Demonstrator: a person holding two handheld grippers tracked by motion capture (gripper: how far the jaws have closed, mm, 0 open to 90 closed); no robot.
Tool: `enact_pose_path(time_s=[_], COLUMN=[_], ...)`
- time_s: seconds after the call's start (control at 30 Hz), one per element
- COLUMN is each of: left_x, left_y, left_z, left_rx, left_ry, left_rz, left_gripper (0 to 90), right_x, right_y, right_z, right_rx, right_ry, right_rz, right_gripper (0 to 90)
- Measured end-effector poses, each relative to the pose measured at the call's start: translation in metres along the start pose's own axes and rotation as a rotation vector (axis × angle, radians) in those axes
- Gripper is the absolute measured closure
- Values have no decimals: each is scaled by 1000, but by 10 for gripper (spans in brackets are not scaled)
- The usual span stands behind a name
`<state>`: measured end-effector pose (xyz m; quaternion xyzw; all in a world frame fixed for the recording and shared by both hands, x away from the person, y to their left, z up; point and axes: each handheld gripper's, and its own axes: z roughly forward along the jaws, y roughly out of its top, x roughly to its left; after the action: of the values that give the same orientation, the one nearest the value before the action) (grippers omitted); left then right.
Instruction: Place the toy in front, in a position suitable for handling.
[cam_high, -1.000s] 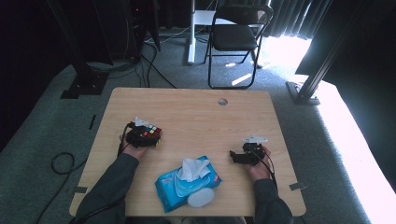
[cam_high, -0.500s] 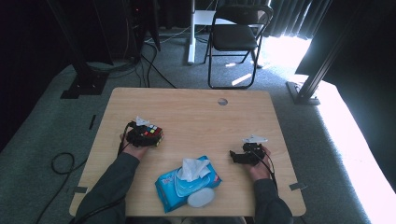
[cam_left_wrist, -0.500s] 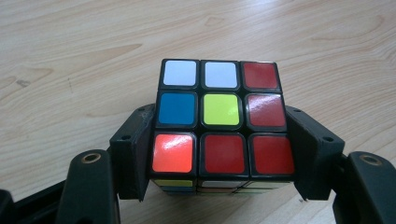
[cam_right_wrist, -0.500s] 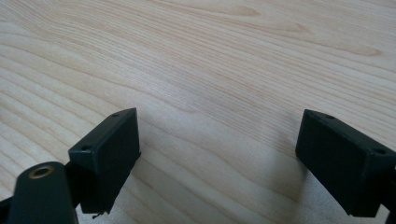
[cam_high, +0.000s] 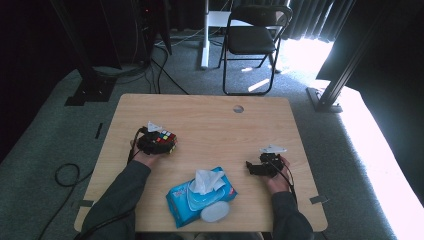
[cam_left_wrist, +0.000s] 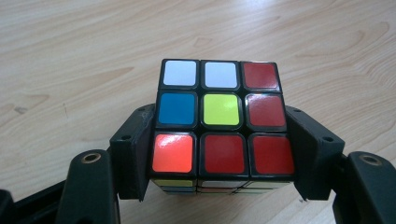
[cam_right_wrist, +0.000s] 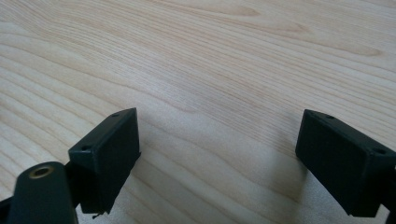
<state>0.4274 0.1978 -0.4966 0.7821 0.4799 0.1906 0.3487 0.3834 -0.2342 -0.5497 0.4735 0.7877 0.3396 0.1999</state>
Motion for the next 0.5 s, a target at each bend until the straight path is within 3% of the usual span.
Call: enact_pose_path(time_s=[0.5], left_x=[-15], left_y=[19], left_z=[1], left_rx=[-17], left_ry=[-31], left_rz=[39], left_gripper=[340], right_x=[0], right_y=[0], right_z=[0], right_rx=[0], right_ry=[0], right_rz=[0], right_gripper=[133])
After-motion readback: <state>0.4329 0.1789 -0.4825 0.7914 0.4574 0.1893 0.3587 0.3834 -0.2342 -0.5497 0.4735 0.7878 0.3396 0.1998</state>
